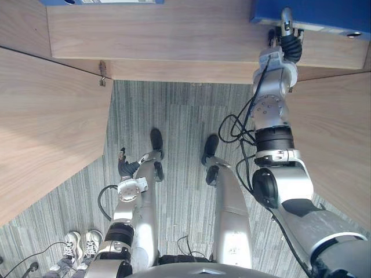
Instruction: Walk over to the cabinet, pick up the folder, carry it to the office cabinet, place the folder inside the office cabinet, then close the office cabinet door
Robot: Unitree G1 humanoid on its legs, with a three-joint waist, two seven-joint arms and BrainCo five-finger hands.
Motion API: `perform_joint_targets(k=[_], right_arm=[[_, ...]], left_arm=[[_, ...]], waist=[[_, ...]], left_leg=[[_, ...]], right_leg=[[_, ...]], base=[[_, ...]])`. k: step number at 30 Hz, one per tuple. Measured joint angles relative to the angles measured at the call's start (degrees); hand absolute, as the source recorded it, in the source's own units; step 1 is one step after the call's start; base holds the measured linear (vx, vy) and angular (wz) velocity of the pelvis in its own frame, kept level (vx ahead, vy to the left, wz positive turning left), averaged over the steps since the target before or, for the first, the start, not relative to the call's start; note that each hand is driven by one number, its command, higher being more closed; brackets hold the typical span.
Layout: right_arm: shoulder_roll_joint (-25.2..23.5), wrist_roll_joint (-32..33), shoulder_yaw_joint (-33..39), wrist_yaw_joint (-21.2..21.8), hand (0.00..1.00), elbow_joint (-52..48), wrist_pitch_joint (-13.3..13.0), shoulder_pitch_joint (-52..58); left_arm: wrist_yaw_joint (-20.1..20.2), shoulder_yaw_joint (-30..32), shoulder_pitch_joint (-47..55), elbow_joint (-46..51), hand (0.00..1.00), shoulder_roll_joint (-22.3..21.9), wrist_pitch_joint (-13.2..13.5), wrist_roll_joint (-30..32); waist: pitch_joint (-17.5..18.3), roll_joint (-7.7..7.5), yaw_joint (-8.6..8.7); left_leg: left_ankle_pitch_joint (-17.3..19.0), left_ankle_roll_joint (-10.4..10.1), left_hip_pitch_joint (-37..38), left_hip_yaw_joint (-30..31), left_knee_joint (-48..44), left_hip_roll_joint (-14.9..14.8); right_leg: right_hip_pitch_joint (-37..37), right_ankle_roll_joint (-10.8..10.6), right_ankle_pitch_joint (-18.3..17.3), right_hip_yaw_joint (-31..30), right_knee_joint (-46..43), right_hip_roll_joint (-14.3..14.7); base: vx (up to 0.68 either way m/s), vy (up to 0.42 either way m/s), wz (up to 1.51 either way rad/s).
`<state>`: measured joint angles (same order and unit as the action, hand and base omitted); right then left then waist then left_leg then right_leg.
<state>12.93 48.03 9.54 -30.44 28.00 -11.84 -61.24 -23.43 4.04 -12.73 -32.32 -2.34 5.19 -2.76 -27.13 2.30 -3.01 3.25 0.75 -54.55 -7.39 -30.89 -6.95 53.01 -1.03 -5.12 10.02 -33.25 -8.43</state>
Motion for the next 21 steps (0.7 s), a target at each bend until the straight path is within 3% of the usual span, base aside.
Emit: perform_joint_targets(k=[6, 12, 21], right_arm=[[4.48, -5.75, -4.12, 2.62, 0.0, 2.06, 2.37, -2.41], [9.63, -5.58, -7.43, 4.8, 0.0, 9.53, 3.58, -8.88], [13.03, 2.34, -9.28, 7.56, 0.0, 15.56, 3.2, -10.96]], left_arm=[[0.13, -0.39, 0.06, 0.09, 0.0, 0.53, -0.01, 0.03], [0.9, -1.92, 0.57, 0.13, 0.0, 1.99, 0.49, -0.49], [2.58, -2.04, 1.24, -0.1, 0.0, 2.04, 0.67, -1.73]], waist=[[0.0, 0.0, 0.05], [0.0, 0.0, 0.07], [0.0, 0.0, 0.22]], left_leg=[[-0.26, -0.05, 0.0, -0.06, 0.26, 0.1], [-1.94, -0.35, 0.53, -0.29, 2.54, 0.52], [-3.08, -0.6, 0.79, -0.16, 4.06, 0.56]], right_leg=[[0.02, 0.01, 0.03, 0.07, 0.01, -0.19], [0.23, 0.13, 0.64, 0.2, 0.95, -0.45], [0.2, 0.32, 0.69, 0.95, 0.97, -0.57]], base=[[0.0, 0.0, 0.0], [0.01, -0.005, 0.03], [0.01, -0.017, 0.04]])
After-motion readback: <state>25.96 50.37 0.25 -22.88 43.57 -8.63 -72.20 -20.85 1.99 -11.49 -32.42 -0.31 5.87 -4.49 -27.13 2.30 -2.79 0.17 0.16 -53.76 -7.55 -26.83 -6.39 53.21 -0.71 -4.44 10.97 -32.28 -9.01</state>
